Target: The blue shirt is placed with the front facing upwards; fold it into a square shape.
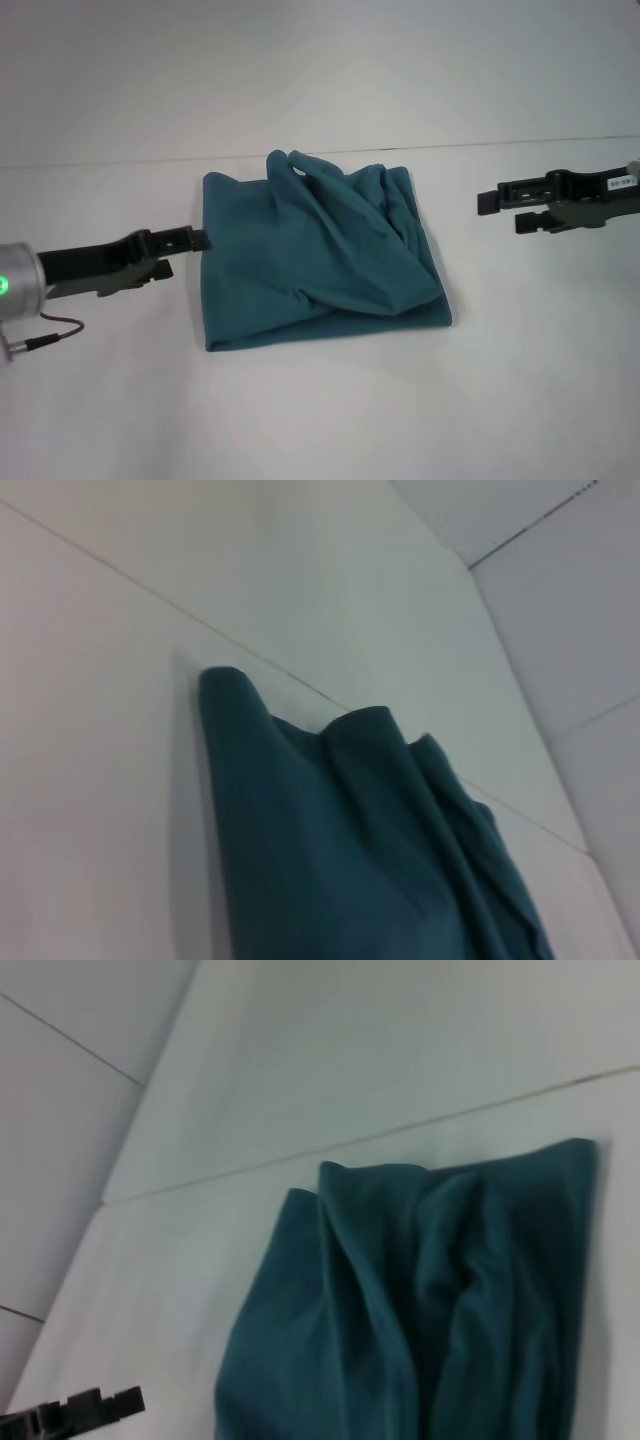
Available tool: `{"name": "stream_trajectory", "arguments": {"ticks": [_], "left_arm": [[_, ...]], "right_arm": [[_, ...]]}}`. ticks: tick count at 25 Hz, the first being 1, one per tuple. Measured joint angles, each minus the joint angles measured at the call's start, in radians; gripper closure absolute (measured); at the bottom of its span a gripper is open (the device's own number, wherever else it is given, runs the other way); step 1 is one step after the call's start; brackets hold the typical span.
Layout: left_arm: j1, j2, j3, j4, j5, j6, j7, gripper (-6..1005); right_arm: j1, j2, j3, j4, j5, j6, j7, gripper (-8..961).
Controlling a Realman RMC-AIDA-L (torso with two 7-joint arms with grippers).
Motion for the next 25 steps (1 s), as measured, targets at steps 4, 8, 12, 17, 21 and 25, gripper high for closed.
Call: {"name": "stream_trajectory", "arguments": {"ticks": [4, 8, 12, 17, 21, 25], "left_arm": [[-0.031, 0.006, 0.055, -0.06, 0.009, -0.075, 0.005, 140], [-0.064, 0.008, 0.062, -0.104, 0.03, -0.137, 0.037, 139], [-0.088, 0.006, 0.068, -0.13, 0.047, -0.197, 0.046, 140], [-0.124, 0.011, 0.118, -0.177, 0.063, -0.276, 0.045, 140], [-0.162, 0.013, 0.13, -0.222, 0.095, -0.321, 0.044, 140], [-0.187, 0.015, 0.141, -0.257, 0.102, -0.359, 0.045, 139]], "right_arm": [[0.0, -0.028, -0.02, -0.007, -0.011, -0.032, 0.034, 12], [-0.004, -0.032, -0.021, -0.01, -0.031, -0.042, 0.046, 12], [-0.011, -0.032, -0.02, -0.01, -0.037, -0.039, 0.045, 12], [-0.013, -0.032, -0.012, -0.01, -0.038, -0.04, 0.042, 12], [-0.013, -0.031, -0.012, -0.011, -0.037, -0.037, 0.041, 12], [-0.011, -0.031, -0.012, -0.011, -0.037, -0.035, 0.039, 12]]}}
